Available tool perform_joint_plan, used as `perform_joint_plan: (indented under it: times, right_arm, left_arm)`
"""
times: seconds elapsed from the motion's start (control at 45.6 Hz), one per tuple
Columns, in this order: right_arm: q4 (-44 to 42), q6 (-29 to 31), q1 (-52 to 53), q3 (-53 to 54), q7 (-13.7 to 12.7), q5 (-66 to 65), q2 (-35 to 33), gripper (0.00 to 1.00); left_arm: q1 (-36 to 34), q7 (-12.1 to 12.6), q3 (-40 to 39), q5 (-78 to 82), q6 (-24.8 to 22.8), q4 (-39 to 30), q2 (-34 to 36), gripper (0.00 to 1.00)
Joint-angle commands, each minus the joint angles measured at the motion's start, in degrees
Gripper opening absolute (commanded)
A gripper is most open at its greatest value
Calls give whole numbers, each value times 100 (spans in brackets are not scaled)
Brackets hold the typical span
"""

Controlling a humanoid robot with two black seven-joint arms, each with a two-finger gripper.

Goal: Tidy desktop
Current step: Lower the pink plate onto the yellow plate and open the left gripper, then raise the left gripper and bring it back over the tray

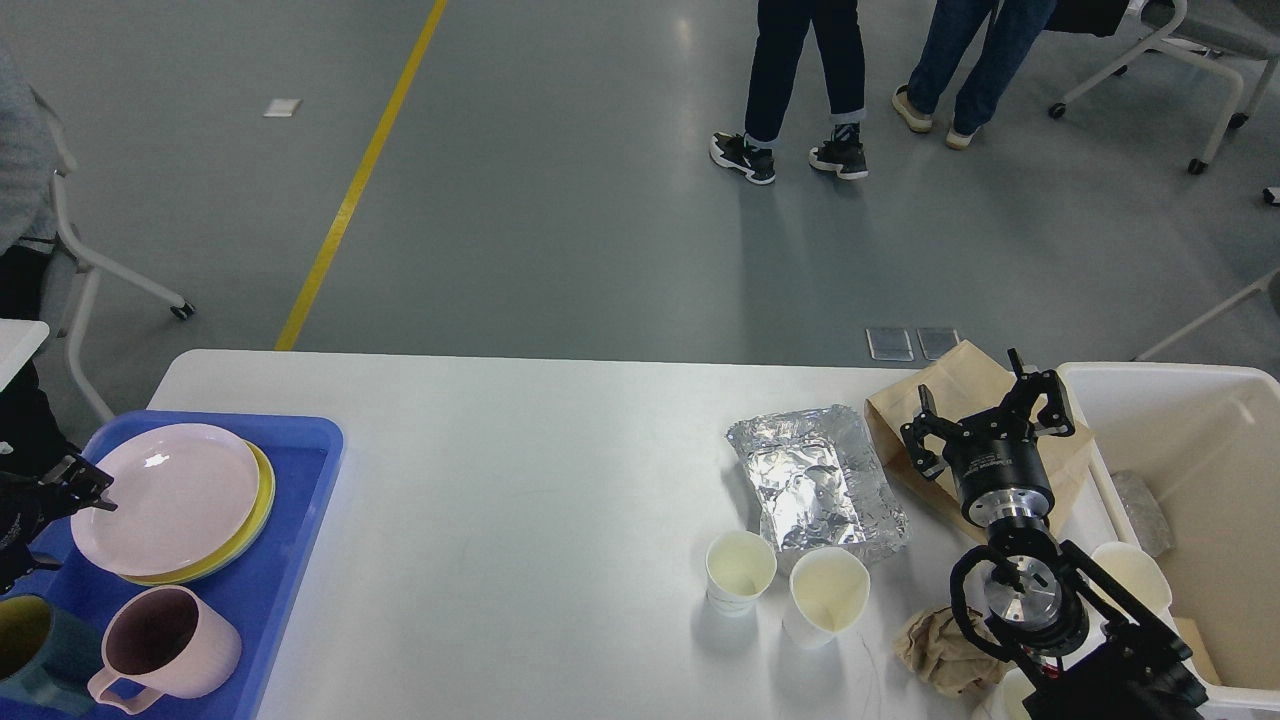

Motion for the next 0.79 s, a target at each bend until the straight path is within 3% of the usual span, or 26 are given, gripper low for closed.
perform_joint_plan:
  times: [0.0,0.11,0.329,0.614,0.767]
  right_arm:
    - [0,0,0,0,-5,0,0,100]
    - [0,0,0,0,4,0,0,100]
    - [0,0,0,0,4,0,0,100]
    - [0,0,0,0,4,0,0,100]
    - [0,0,0,0,4,0,0,100]
  left_arm:
    - [-312,60,59,1,-66,-7,65,88]
    - [-673,60,103,1,-58,-7,206,95]
    - [-1218,42,-55,1,12,-95,259,96]
    - [-2219,-54,-890,1,22,-113,452,96]
    - [-2168,-63,-2408,-7,22,-69,479,96]
